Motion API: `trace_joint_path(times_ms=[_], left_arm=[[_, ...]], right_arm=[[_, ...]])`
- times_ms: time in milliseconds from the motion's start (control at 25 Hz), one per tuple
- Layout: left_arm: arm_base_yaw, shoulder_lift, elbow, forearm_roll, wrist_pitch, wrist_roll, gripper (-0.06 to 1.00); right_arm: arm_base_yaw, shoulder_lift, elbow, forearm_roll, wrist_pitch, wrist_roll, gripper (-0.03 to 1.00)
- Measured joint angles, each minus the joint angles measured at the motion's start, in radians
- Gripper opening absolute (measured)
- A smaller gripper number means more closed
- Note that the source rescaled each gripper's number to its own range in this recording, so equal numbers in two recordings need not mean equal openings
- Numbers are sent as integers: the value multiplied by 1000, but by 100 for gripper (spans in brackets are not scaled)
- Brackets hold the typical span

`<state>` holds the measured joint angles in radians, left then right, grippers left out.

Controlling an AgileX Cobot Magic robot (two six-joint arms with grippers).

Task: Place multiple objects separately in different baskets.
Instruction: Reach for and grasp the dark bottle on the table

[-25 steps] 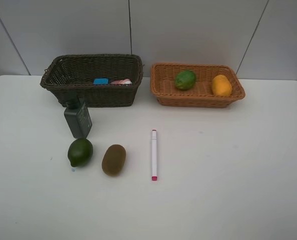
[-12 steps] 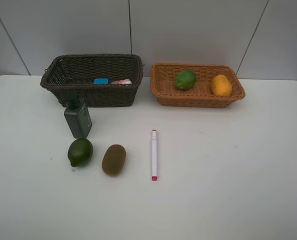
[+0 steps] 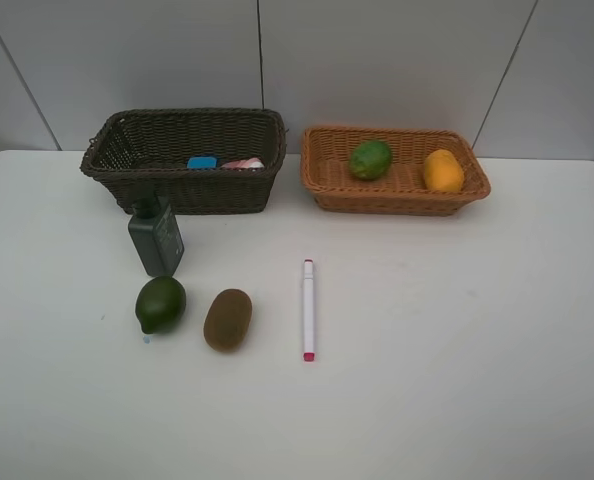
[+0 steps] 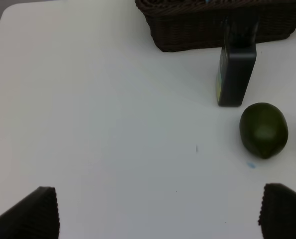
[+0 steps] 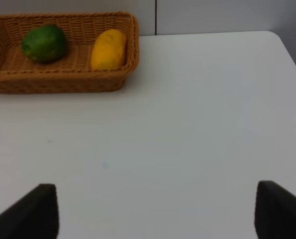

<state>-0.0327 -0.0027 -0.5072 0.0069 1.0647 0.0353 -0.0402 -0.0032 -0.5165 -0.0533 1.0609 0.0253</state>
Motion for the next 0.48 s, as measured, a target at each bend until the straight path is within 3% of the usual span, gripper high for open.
trace_joint_path(times_ms=[480], left_arm=[[-19,0,0,0,0,0,100]], right_arm=[[0,0,0,0,0,0,98]])
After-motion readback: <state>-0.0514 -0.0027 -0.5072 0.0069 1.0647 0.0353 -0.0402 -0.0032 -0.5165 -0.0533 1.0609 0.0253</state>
